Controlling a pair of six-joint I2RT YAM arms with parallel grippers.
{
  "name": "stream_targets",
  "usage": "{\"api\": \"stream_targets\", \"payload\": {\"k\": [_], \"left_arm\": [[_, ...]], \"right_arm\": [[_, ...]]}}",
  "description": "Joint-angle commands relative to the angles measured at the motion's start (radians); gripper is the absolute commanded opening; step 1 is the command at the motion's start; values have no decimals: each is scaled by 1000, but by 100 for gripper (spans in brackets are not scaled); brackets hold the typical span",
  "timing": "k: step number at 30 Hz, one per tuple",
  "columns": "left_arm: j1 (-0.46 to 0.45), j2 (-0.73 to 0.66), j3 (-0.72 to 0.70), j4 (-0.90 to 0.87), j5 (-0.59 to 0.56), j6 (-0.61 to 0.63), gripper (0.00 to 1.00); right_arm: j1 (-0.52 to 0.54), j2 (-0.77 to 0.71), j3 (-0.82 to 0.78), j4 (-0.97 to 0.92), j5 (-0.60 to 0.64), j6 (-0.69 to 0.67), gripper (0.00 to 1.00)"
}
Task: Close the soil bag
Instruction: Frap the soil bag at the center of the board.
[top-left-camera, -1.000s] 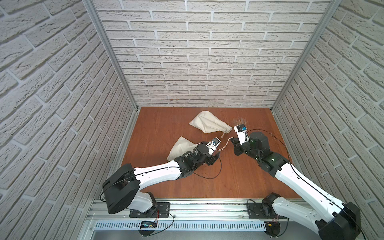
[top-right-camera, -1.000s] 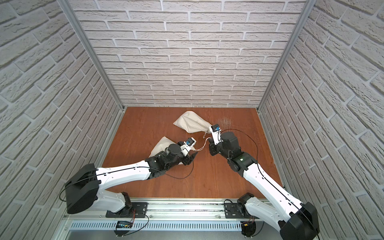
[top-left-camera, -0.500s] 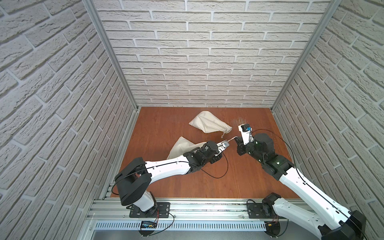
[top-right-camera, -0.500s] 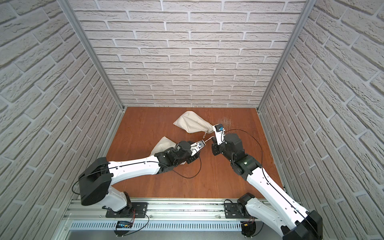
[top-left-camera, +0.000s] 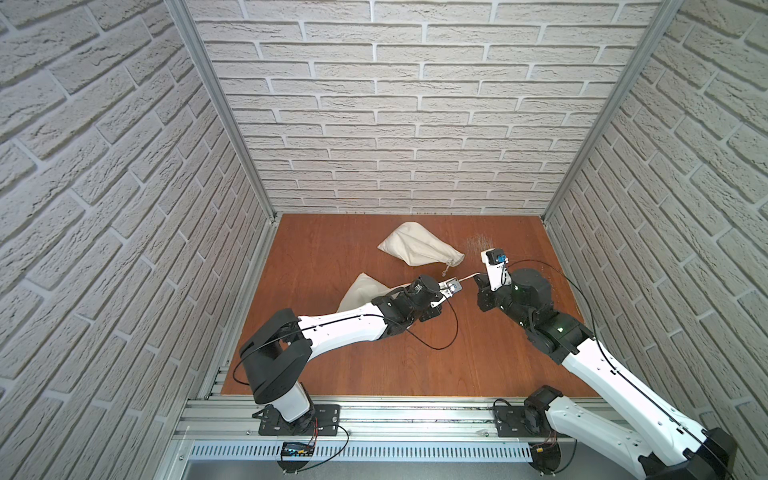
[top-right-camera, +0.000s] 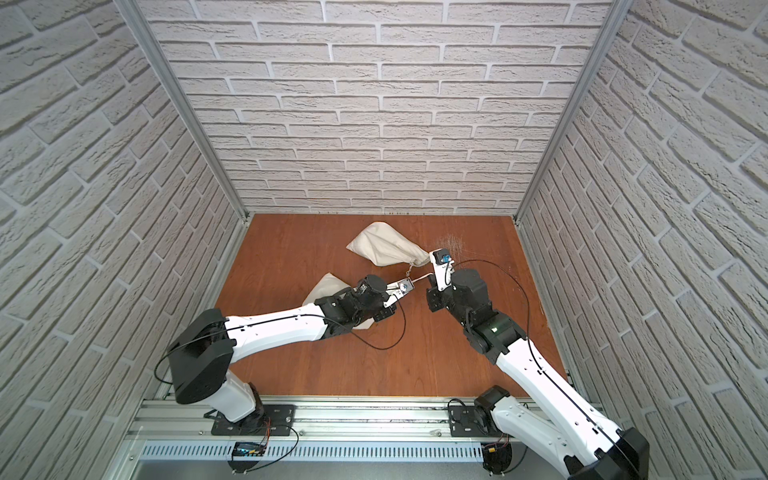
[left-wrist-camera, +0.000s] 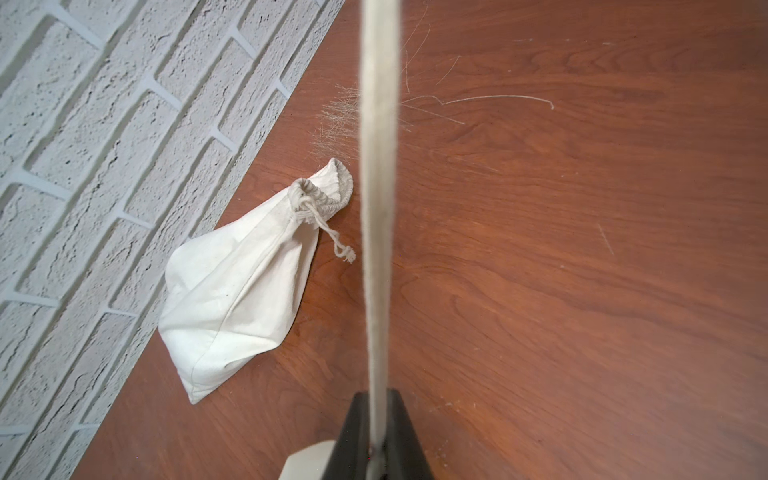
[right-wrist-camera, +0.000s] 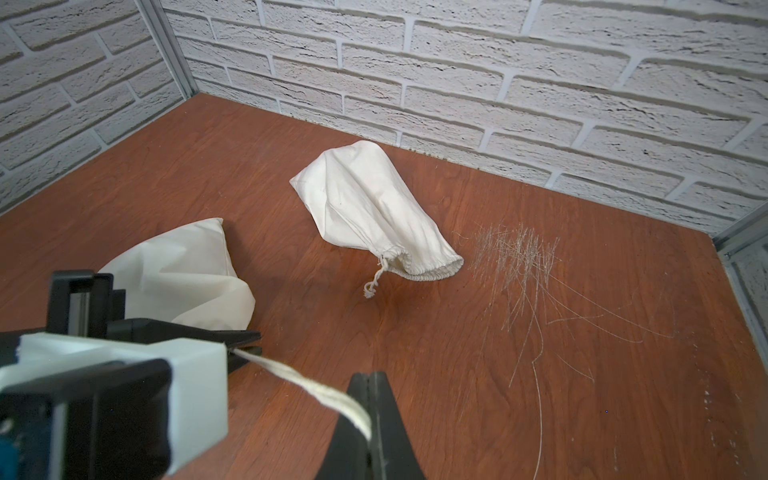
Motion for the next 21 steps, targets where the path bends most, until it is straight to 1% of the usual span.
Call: {"api": "stream_targets", "payload": {"k": [1,4,5,8,11,17,19,21], "left_arm": [[9,21,1,-55,-103,-13,5],[11,29,13,-149,-253,-52,2],[12,28,18,-181,-299,-71,3],[14,13,20,-264,-425,-137,11],[14,17,25,-372,-519,-227,14],[5,80,23,-540,-634,-481,16],[8,81,6,-575,-646,-577,16],[17,66,-22,-587,-619,-631,17]], "right_arm": [[-21,-66,-10,13,108,0,3],[-64,-131,-27,7,146,8,3],[-86,-149,-30,0,164,14,3],[-158,-201,-23,-44,217,37,3],[-223,-234,-11,-76,271,69,3],[-325,-240,12,-107,267,114,3],[-346,-235,10,-110,262,121,3],[-370,-231,6,-110,245,131,3]]}}
